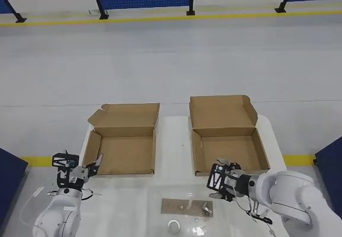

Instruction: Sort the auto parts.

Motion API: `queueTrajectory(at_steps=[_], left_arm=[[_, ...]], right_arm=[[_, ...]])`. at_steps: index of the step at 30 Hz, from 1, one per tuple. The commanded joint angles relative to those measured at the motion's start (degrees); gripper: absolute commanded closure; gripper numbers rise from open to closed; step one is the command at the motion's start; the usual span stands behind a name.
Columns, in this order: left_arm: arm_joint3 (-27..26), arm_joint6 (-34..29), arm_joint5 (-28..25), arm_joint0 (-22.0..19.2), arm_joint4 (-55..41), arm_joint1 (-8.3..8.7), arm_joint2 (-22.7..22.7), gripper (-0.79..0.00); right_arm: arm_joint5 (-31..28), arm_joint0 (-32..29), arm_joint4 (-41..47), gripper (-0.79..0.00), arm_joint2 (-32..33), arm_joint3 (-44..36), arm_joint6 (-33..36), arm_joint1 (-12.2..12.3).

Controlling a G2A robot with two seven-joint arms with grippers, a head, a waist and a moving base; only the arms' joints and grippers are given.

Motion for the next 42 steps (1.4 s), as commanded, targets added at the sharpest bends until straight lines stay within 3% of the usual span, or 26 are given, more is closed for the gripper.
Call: queueTrajectory(at_steps=[1,4,13,17,31,36,42], left_arm=[[0.00,0.00,0.00,0.00,0.00,0.00,0.00,-0.785],[0.00,0.00,0.00,0.00,0.00,0.00,0.00,-0.785],[0.00,0.00,0.00,0.00,0.00,0.00,0.00,-0.785],[0.00,0.00,0.00,0.00,0.00,0.00,0.00,-0.785],[0.00,0.00,0.00,0.00,0.00,0.00,0.00,-0.785],[0.00,0.00,0.00,0.00,0.00,0.00,0.00,-0.785],[0.00,0.00,0.00,0.00,0.00,0.00,0.00,-0.785]], right_arm=[[3.21,2.00,2.18,-0.785,-3.09,0.32,3.22,1.23],[7.68,5.38,6.99,-0.785,-8.67,0.82,7.69,3.41],[7.62,5.36,6.80,-0.785,-8.76,0.73,7.48,3.41],[8.16,6.32,2.61,-0.785,-14.50,-0.05,8.15,3.84],[21.29,25.19,8.11,-0.785,-37.87,7.20,21.28,5.08],[23.98,29.15,11.33,-0.785,-41.69,9.51,23.96,4.54],[23.98,29.33,11.43,-0.785,-41.83,9.62,23.96,4.50]])
